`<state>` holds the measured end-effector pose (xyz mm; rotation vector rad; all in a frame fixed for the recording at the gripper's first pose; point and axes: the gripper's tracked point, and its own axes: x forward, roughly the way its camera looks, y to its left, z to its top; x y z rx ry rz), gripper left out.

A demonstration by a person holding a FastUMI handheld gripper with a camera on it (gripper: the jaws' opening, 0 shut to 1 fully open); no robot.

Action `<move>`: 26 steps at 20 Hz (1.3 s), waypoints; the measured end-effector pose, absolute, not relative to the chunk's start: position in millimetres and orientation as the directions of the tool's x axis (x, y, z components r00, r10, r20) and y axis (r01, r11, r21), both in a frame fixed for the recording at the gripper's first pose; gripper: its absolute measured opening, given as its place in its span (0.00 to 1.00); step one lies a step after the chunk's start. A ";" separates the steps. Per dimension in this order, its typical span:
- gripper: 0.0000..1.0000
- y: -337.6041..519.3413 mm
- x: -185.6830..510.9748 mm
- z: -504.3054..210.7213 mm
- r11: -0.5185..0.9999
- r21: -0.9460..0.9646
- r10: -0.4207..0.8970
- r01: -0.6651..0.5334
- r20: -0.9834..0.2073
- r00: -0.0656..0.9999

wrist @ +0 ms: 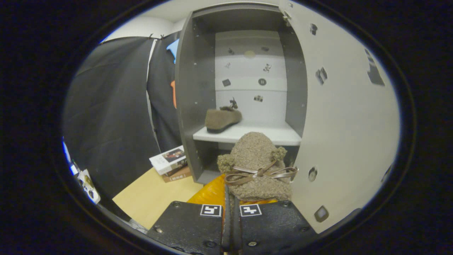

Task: Open the shoe cabinet door, grab the shoes and put them into the shoe cabinet, then close the shoe cabinet door.

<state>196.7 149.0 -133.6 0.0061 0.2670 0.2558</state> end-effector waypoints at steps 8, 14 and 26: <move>0.06 150.5 307.1 -47.3 0.980 -0.021 0.190 -0.196 -0.172 0.967; 0.06 146.7 415.5 -33.4 0.991 -0.034 0.121 -0.130 -0.186 0.975; 0.06 137.8 542.1 -108.9 0.999 -0.046 0.002 -0.025 -0.436 0.900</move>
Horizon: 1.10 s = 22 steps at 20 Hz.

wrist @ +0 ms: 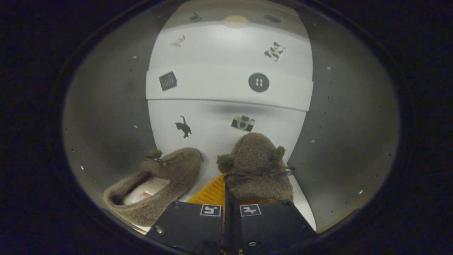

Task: Open the shoe cabinet door, grab the shoes and put them into the shoe cabinet, then close the shoe cabinet door.

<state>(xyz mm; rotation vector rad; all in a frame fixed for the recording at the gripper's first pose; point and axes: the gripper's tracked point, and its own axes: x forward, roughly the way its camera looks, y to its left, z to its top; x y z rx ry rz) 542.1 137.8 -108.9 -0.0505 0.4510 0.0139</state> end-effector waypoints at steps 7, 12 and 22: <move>0.14 137.0 546.5 -126.8 1.000 -0.005 0.000 -0.003 -0.555 0.832; 0.49 143.7 526.6 -106.3 0.999 0.037 0.039 -0.023 -0.521 0.852; 0.75 160.9 402.4 -49.9 0.996 0.006 0.084 -0.086 -0.293 0.952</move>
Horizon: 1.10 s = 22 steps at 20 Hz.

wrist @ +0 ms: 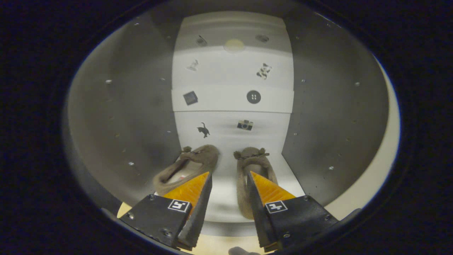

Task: Open the shoe cabinet door, grab the shoes and put them into the shoe cabinet, then close the shoe cabinet door.

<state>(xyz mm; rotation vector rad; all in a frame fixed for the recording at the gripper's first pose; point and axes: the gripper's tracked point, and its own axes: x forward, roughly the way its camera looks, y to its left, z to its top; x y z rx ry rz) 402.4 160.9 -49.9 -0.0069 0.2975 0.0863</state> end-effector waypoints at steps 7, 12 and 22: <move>1.00 181.1 249.0 -38.6 0.985 0.032 0.170 -0.167 -0.179 0.969; 1.00 169.6 140.0 -47.2 0.977 0.029 0.213 -0.211 -0.159 0.964; 1.00 68.4 -15.2 -12.2 0.989 0.048 0.143 -0.140 -0.072 0.987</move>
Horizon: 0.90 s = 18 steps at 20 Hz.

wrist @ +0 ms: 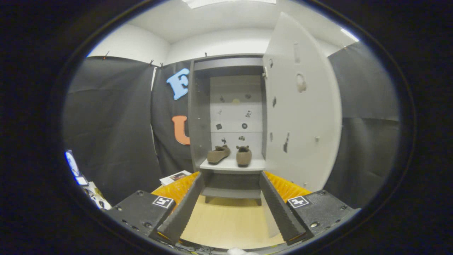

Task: Open the shoe cabinet door, grab the shoes and put them into the shoe cabinet, then close the shoe cabinet door.

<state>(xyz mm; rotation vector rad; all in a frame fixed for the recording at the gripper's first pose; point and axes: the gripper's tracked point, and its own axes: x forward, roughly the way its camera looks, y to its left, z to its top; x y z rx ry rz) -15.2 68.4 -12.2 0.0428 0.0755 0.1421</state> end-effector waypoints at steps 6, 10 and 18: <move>1.00 -38.8 -36.1 -5.0 0.999 0.034 -0.017 0.019 -0.050 0.999; 1.00 -108.9 -36.6 -4.7 0.996 0.055 -0.069 0.072 -0.050 0.996; 1.00 -161.3 29.8 -18.2 0.994 0.098 0.059 -0.049 -0.095 0.994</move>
